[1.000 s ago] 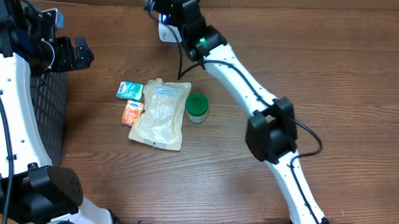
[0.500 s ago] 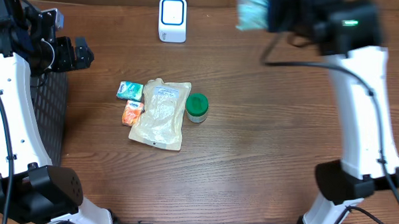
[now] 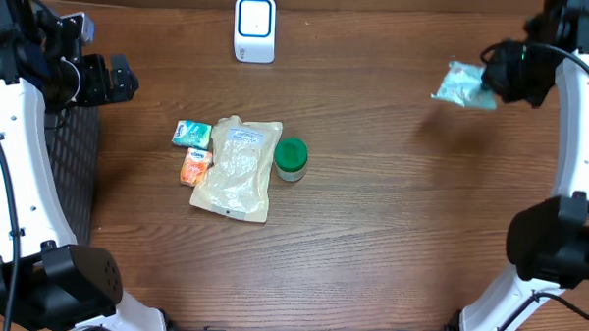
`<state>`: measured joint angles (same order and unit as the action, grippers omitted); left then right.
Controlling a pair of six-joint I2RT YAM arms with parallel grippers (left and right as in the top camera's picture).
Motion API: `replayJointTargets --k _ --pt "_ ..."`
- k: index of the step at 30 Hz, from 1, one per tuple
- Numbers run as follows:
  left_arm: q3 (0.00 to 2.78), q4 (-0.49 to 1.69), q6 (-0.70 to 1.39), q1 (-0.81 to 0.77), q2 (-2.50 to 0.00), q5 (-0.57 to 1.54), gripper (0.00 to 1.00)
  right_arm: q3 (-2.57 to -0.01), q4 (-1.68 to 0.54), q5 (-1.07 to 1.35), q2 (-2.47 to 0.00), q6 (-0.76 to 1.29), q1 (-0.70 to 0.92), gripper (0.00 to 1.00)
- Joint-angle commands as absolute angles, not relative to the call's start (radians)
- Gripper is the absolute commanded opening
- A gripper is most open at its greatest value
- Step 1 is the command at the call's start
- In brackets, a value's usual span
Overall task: Scan the item barcode
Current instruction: 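Carry the mint-green pack right and release it on the table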
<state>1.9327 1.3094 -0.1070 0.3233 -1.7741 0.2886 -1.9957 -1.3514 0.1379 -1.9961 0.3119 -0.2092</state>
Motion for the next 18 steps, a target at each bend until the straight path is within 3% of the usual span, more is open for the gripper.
replayJointTargets --k 1,11,12,15,18 --pt "1.95 1.308 -0.099 0.326 -1.745 0.297 1.0 -1.869 -1.28 0.167 -2.0 0.379 -0.253 0.04" --pt "1.95 1.308 -0.099 0.326 -1.745 0.297 1.0 -1.529 -0.929 0.147 -2.0 0.441 -0.304 0.06" --pt "1.95 1.308 -0.099 0.326 -1.745 0.297 1.0 -1.514 -0.923 0.125 -2.0 0.451 -0.305 0.13" --pt "1.95 1.308 -0.099 0.326 -1.745 0.297 0.99 -1.503 -0.935 0.065 -2.0 0.448 -0.304 0.65" --pt "1.95 1.308 -0.099 0.326 -1.745 0.297 1.0 -1.519 -0.971 0.038 -1.998 0.439 -0.307 0.79"
